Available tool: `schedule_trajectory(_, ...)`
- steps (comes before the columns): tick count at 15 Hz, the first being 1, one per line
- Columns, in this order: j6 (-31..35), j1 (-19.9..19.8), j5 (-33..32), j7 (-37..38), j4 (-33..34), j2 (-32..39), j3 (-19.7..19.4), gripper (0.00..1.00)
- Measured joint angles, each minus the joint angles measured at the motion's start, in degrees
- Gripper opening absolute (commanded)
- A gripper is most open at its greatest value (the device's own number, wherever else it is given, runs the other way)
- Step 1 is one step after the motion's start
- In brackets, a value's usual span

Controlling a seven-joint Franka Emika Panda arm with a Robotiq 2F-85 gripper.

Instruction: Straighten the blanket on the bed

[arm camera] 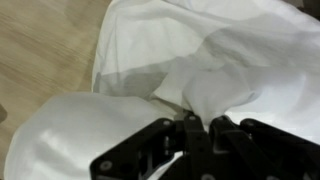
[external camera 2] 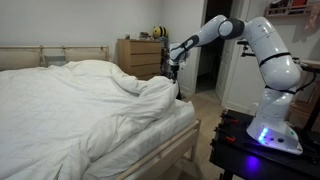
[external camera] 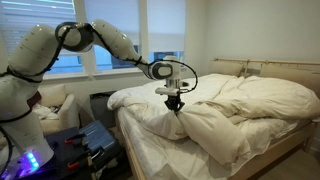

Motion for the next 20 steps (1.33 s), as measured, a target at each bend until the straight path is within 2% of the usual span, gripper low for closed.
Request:
schedule_trajectory(12, 1.83, -0.49, -3.0, -12.82, -22.93, -20.15, -4.51, 0.02)
schedule_trajectory(20, 1.96, -0.71, -8.87, -18.54, -33.77, -33.24, -10.77, 0.02)
